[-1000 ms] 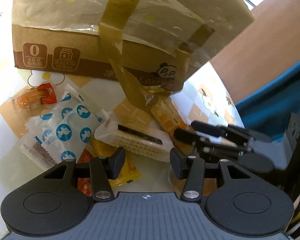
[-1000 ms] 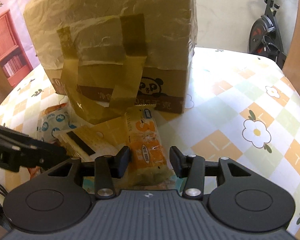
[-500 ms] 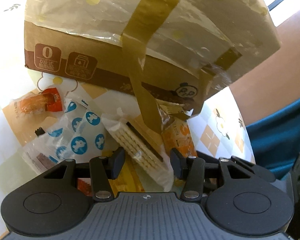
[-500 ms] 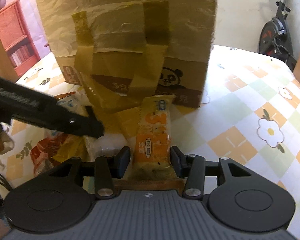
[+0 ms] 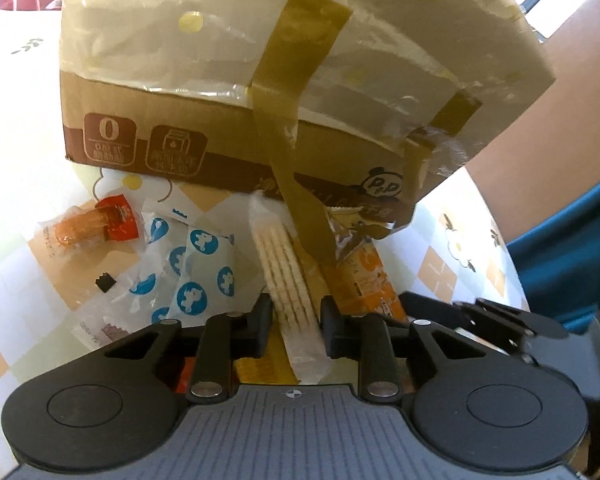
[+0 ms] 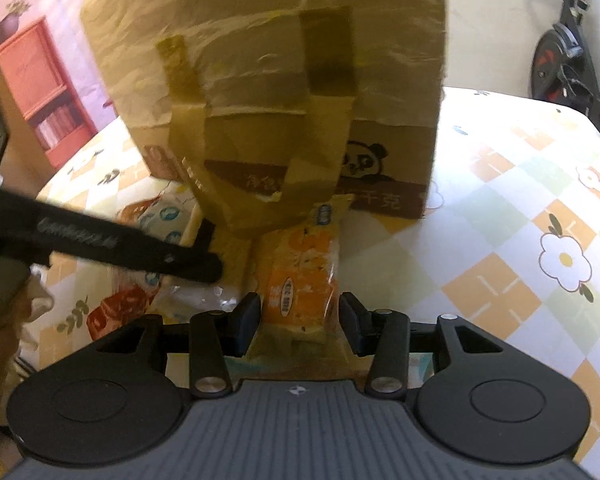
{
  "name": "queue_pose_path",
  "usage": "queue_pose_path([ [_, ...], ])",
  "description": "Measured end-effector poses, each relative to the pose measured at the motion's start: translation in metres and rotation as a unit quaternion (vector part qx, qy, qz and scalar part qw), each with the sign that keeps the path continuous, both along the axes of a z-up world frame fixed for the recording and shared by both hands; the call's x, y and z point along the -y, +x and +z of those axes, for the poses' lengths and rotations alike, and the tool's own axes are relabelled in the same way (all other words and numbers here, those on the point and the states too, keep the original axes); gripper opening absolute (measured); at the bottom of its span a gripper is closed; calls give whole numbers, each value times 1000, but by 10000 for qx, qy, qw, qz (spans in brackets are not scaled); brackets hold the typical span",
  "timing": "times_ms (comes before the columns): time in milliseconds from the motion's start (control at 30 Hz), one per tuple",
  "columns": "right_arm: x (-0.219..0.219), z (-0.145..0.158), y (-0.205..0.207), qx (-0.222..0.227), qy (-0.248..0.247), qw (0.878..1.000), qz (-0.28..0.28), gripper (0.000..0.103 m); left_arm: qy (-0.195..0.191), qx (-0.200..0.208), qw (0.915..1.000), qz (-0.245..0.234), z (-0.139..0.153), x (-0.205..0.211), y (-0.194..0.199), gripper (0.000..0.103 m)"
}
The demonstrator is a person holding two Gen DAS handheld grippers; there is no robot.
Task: Organize snacks
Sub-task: 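Close the right tool on the orange biscuit pack while the left tool closes on the white wafer pack, then lift both held packs and carry them over the open box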
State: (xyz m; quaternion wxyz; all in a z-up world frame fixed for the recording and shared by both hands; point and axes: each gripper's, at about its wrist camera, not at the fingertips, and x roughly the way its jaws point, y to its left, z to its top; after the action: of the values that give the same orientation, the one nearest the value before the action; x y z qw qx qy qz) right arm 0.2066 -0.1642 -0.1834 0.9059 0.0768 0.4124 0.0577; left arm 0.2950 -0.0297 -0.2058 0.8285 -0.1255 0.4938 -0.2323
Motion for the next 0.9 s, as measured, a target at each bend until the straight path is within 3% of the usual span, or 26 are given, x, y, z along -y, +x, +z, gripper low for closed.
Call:
queue_pose_path([
  [267, -4, 0, 18, 17, -115, 9999, -70, 47, 49, 62, 10000, -12, 2, -7, -7, 21],
  [700, -9, -4, 29, 15, -201, 9998, 34, 42, 422, 155, 9990, -46, -9, 15, 16, 29],
  [900, -5, -6, 31, -13, -62, 10000, -61, 42, 419, 334, 9984, -204, -9, 21, 10, 21],
])
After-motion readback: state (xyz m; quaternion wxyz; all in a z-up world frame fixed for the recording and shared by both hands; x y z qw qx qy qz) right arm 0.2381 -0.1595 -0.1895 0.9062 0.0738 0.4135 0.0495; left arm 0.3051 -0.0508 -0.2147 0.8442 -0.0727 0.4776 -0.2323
